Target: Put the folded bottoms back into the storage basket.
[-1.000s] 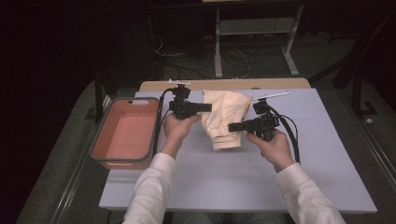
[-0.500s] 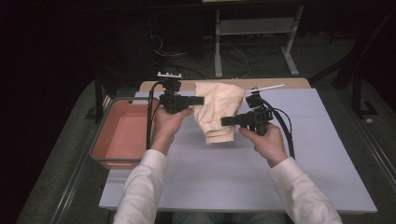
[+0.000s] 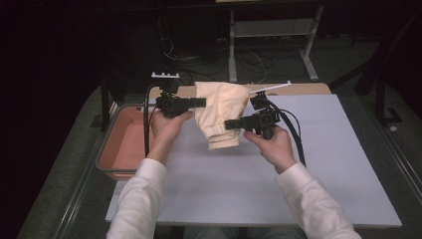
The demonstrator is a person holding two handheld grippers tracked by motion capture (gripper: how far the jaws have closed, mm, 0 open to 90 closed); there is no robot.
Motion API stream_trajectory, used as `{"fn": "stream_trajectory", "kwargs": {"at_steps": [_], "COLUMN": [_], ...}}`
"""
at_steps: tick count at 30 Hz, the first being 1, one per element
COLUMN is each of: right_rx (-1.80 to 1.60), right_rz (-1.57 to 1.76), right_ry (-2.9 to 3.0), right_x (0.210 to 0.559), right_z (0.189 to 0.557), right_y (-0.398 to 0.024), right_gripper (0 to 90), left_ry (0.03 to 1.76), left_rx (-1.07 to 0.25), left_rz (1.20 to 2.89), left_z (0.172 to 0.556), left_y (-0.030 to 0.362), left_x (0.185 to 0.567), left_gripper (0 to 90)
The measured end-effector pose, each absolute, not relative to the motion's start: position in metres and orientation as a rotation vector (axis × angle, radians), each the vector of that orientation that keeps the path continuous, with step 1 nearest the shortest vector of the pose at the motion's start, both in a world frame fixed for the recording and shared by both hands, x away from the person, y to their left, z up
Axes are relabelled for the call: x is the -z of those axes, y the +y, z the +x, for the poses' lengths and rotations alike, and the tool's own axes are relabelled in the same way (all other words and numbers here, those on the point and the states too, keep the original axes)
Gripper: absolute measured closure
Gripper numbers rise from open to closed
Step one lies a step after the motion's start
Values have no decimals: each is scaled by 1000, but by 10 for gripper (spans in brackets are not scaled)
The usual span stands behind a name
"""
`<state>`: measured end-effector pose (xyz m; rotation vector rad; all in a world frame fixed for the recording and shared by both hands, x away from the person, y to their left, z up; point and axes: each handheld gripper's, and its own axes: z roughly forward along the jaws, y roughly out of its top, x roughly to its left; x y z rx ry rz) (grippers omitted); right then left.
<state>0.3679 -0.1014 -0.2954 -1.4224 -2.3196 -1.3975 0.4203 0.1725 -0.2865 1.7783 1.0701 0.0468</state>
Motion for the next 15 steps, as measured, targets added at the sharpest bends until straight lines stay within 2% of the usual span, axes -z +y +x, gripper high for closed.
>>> {"fn": "stream_trajectory", "kwargs": {"at_steps": [15], "right_rx": [1407], "right_rz": [-1379], "right_ry": [-2371], "right_x": [284], "right_z": [373], "right_y": [-66], "right_gripper": [604], "left_ry": [1090], "left_rx": [-106], "left_rz": [1765], "left_z": [417], "left_y": [203], "left_x": [272], "left_gripper": [765]}}
